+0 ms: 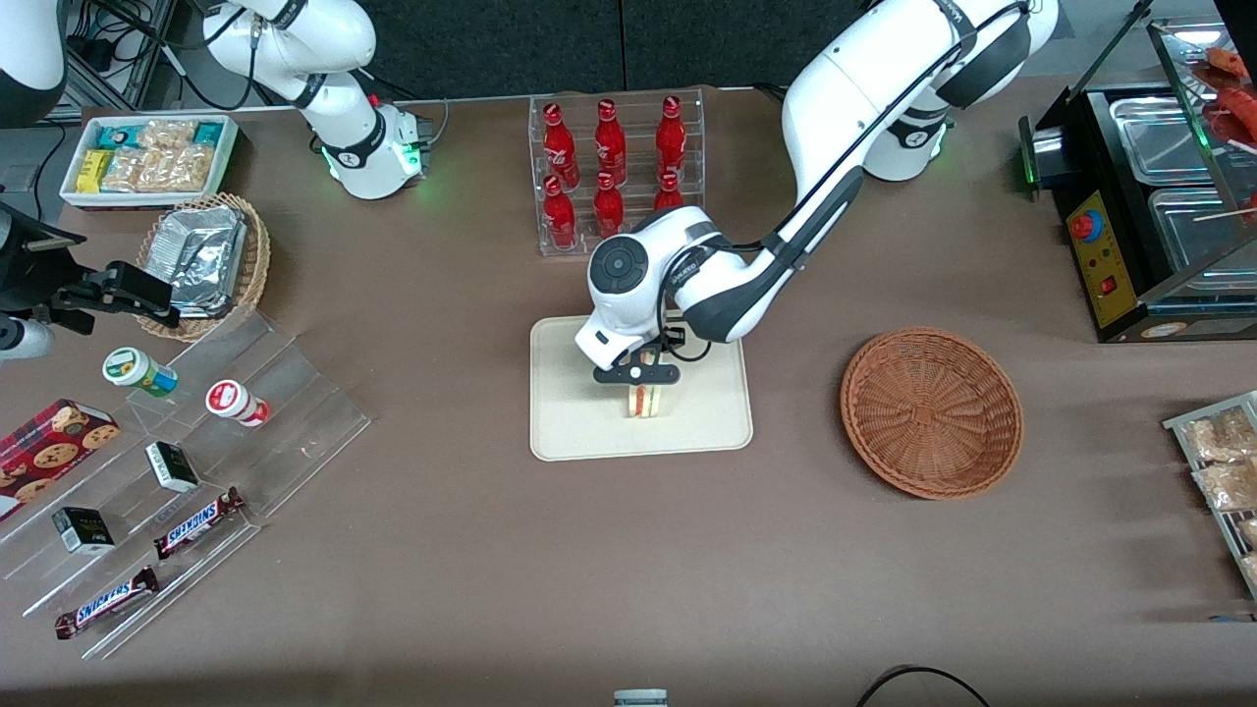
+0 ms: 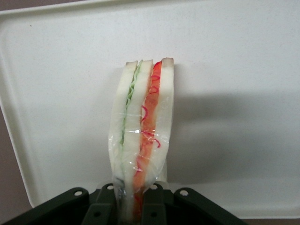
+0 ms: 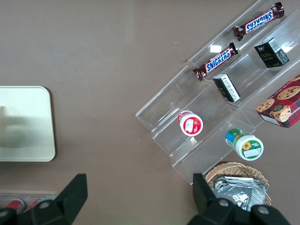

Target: Place sandwich from basket to tray

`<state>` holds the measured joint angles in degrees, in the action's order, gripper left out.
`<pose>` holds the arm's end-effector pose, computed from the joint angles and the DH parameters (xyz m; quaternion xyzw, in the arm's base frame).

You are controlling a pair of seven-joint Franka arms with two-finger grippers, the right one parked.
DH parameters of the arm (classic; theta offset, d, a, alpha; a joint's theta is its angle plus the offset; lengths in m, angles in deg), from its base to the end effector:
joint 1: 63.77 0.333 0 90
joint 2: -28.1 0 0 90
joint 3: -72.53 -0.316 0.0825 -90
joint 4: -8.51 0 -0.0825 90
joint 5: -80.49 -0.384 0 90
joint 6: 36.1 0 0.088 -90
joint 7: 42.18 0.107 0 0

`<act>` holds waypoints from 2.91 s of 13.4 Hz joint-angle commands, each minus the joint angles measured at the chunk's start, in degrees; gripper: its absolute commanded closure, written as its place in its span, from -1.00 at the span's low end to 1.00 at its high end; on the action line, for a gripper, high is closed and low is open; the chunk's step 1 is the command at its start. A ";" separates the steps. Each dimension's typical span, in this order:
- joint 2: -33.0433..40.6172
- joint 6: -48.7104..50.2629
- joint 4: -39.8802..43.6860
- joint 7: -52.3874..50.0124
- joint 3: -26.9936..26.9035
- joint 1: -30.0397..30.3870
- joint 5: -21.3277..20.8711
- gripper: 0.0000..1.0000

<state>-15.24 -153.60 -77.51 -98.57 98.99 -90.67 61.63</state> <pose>0.4702 -0.5160 0.2430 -0.9980 0.0136 0.0492 0.0384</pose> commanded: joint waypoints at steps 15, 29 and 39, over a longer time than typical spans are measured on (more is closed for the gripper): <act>1.14 6.48 5.41 -4.33 -0.27 0.09 -2.06 -1.00; 21.00 26.96 5.16 14.34 -0.09 26.26 12.35 -1.00; 42.71 41.48 -5.30 49.63 -15.30 26.72 18.60 -1.00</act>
<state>24.41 -112.27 -80.65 -49.83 83.94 -63.56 79.90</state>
